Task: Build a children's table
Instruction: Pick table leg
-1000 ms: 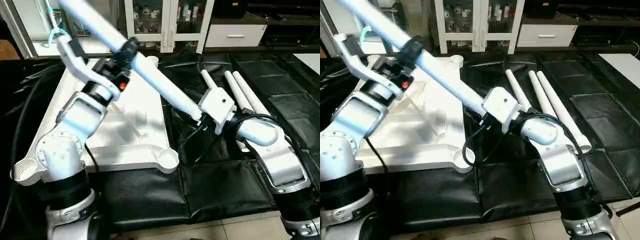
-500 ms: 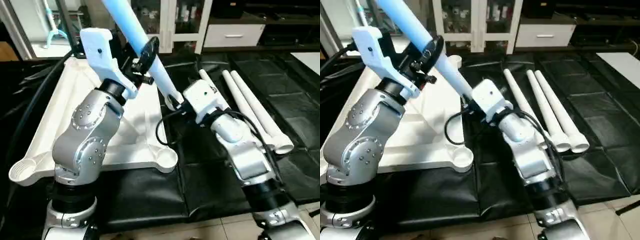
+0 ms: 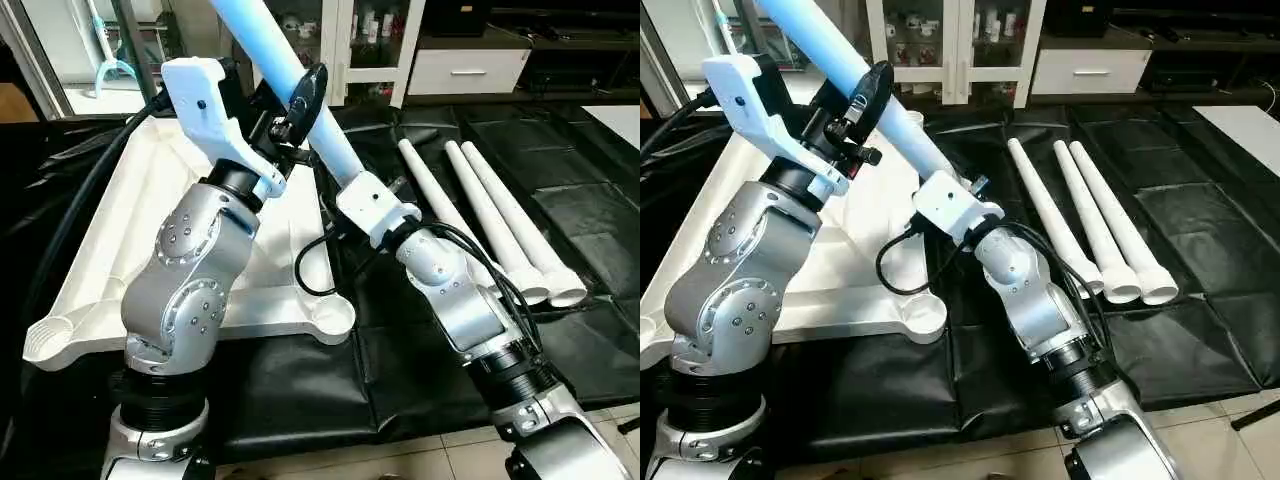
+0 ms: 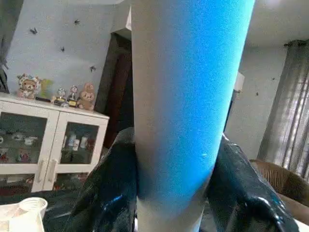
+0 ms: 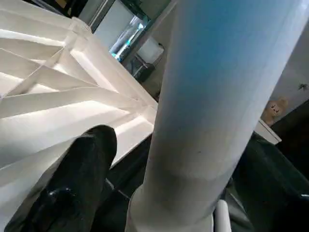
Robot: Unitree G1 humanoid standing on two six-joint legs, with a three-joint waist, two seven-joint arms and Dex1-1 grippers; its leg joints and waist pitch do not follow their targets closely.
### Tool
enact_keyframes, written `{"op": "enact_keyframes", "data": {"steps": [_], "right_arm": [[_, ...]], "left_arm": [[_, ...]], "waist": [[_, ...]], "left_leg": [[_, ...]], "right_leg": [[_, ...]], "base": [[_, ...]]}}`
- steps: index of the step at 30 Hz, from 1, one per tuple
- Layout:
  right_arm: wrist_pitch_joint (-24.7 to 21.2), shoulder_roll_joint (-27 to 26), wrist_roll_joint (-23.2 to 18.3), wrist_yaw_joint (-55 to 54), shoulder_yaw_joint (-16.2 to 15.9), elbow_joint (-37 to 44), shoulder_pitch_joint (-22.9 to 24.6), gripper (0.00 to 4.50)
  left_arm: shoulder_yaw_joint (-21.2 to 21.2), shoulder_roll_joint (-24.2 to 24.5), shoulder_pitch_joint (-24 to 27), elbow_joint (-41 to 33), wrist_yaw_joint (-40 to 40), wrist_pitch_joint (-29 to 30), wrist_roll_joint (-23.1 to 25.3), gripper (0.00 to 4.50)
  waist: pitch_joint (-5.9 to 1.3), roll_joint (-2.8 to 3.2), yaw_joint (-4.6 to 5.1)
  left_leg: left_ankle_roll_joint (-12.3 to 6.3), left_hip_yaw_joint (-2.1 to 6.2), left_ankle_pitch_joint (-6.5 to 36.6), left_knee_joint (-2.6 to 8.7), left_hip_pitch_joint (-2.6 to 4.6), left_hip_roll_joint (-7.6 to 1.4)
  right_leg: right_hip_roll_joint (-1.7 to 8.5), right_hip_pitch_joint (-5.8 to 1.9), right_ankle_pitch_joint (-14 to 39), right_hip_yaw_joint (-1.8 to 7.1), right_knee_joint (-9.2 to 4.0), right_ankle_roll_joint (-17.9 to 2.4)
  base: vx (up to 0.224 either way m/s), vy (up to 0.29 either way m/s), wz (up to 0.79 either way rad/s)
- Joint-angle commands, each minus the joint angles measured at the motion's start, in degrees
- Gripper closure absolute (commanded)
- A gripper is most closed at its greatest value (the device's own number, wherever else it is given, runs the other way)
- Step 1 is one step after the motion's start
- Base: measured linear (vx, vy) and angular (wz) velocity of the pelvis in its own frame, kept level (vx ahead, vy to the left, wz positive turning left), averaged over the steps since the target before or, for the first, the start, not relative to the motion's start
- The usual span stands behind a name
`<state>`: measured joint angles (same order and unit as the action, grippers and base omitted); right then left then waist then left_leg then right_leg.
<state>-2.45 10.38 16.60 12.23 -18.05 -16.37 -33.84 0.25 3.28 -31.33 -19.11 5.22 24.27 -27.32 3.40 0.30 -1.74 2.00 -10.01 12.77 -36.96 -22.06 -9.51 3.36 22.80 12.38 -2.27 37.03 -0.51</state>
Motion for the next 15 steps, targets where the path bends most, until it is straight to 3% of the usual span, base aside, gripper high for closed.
{"op": "enact_keyframes", "data": {"steps": [1, 15], "right_arm": [[0.9, 0.2, 0.3, -0.6, 1.2, -0.6, -1.1, 0.71], [1.9, 0.6, -0.1, -1.0, 2.0, -2.6, -1.8, 0.71]], "left_arm": [[0.6, -0.4, -0.1, -1.2, 0.9, -0.8, -0.1, 2.83], [-0.4, -0.4, 0.2, -1.3, 2.6, 0.2, -1.2, 2.83]], "waist": [[-4.09, 0.35, 0.27], [-4.14, 0.29, 0.26]], "left_leg": [[1.04, 1.1, 3.0, 4.46, 1.07, -3.16], [0.5, 1.08, 2.7, 4.38, 1.0, -3.11]], "right_leg": [[3.9, -3.24, -5.5, 2.88, -3.46, -12.9], [3.87, -3.33, -6.1, 2.86, -3.37, -13.3]], "base": [[0.0, 0.0, 0.0], [0.0, 0.0, 0.0]]}}
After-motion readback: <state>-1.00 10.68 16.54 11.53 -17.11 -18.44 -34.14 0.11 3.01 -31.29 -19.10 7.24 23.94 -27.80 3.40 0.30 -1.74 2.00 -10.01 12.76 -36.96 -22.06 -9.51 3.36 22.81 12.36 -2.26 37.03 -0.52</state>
